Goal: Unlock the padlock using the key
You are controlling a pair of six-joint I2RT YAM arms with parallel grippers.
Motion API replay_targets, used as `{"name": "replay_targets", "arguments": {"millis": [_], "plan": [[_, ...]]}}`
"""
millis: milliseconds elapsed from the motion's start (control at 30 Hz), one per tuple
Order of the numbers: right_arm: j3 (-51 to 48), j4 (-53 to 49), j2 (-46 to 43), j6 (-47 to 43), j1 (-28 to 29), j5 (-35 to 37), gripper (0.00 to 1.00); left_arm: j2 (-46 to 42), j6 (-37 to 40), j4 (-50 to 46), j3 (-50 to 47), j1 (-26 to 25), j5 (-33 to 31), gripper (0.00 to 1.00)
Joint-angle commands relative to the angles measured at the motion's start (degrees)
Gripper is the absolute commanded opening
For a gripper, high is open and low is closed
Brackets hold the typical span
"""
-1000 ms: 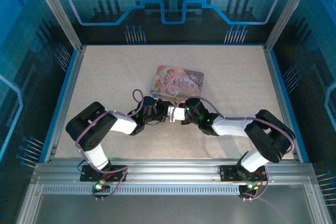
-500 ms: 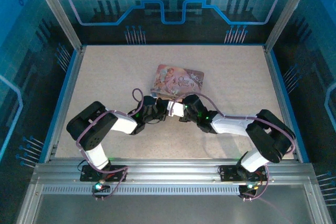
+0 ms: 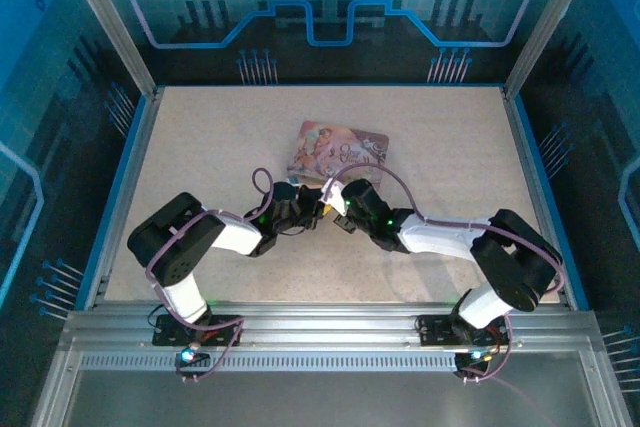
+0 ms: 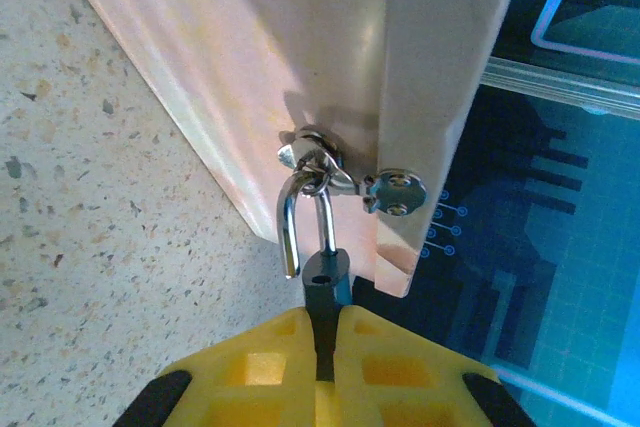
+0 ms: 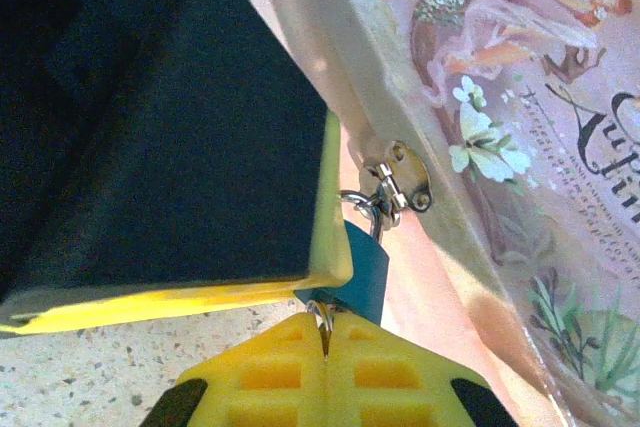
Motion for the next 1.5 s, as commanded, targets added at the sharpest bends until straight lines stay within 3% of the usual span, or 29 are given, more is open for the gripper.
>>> {"name": "replay_targets", "arguments": {"millis": [0,167,500,700,867,1067,1167,1267,1467], "plan": [[-1.9,5.4,0.9,7.2,0.5,-1.5,0.00,0.4,0.9,2.5,0.8,-0.3,0.1,0.10],[-3.8,7.8,1.9,9.3,0.4,-2.4,0.00,0.5,1.5,2.3,0.7,-0.3,0.1,0.11],[-7.3,12.1,2.0,14.8,-1.3,-6.7,0.00,-7.9,7.6,-7.9,-2.8,1.2,-1.5,0.43],[-10.0,15.8,1.3,21.1,-3.7,-12.0,0.00,-17.0,15.2,-21.8,-3.1,6.8,0.3,0.60],[-12.0,18.9,1.9,28.6,-6.8,-18.2,0.00,-21.9,24.2,-34.2,0.5,14.4,4.2,0.70],[-13.5,20.6,3.5,35.4,-10.2,-24.2,0.00,-26.1,36.2,-47.0,6.9,21.6,0.6,0.80],[-13.0,18.4,3.6,36.5,-11.3,-25.6,0.00,-23.3,41.5,-50.1,12.0,24.8,2.5,0.84],[-12.8,17.0,4.0,38.2,-12.7,-27.6,0.00,-16.9,45.7,-52.5,18.9,26.7,8.5,0.87],[-12.0,14.6,5.2,39.8,-14.0,-29.6,0.00,-2.6,52.2,-57.1,32.3,26.8,14.7,0.90]]}}
